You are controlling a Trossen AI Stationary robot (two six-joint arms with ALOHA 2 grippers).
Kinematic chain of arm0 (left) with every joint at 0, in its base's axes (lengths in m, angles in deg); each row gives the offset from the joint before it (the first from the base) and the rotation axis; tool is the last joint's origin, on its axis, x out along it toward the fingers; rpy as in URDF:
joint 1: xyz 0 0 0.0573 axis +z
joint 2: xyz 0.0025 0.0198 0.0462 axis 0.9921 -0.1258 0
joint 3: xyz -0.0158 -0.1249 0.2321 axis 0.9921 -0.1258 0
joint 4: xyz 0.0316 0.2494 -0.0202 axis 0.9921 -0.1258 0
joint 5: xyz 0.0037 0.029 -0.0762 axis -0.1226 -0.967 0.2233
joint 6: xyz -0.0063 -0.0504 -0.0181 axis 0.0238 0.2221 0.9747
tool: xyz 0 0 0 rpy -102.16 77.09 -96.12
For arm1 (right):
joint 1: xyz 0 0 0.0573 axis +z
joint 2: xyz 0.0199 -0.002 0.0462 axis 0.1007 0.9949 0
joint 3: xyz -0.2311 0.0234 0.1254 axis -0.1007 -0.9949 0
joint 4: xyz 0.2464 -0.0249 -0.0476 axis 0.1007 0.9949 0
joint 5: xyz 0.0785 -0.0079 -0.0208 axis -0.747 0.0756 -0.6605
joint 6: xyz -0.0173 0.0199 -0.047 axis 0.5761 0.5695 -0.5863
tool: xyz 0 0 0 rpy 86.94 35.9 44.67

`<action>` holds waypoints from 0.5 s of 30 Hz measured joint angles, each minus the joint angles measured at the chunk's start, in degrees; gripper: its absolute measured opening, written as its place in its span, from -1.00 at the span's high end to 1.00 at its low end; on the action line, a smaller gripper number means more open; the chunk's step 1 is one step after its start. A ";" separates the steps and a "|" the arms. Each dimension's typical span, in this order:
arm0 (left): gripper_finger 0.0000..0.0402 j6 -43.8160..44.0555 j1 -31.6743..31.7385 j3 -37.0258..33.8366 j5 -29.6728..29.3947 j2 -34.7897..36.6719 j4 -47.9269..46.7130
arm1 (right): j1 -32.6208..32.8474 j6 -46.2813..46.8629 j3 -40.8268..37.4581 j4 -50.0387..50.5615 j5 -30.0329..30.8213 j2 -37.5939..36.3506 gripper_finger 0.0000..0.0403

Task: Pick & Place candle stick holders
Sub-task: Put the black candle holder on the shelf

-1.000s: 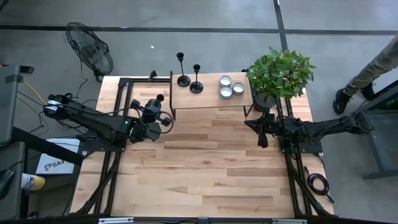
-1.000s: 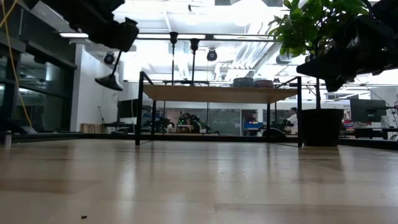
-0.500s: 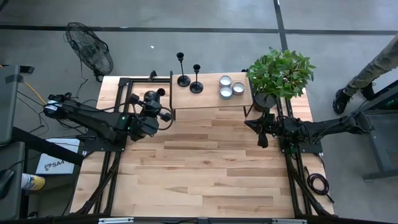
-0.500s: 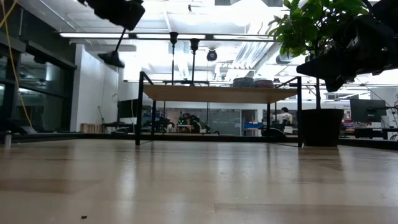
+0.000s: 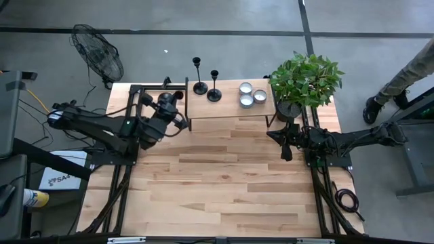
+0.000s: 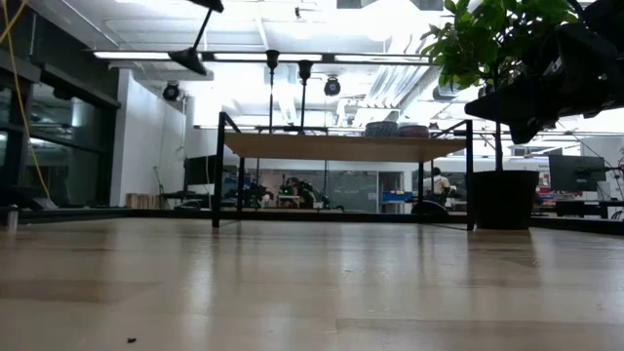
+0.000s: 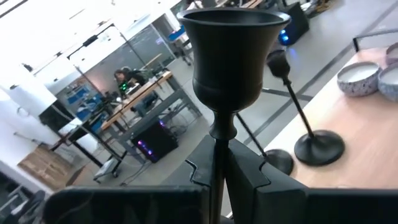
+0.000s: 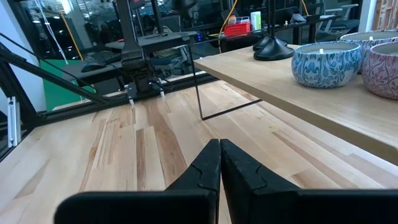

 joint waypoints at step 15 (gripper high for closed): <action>0.92 -5.98 16.87 6.42 38.38 0.00 2.00 | 0.00 0.00 0.01 -0.02 -0.02 -0.01 0.98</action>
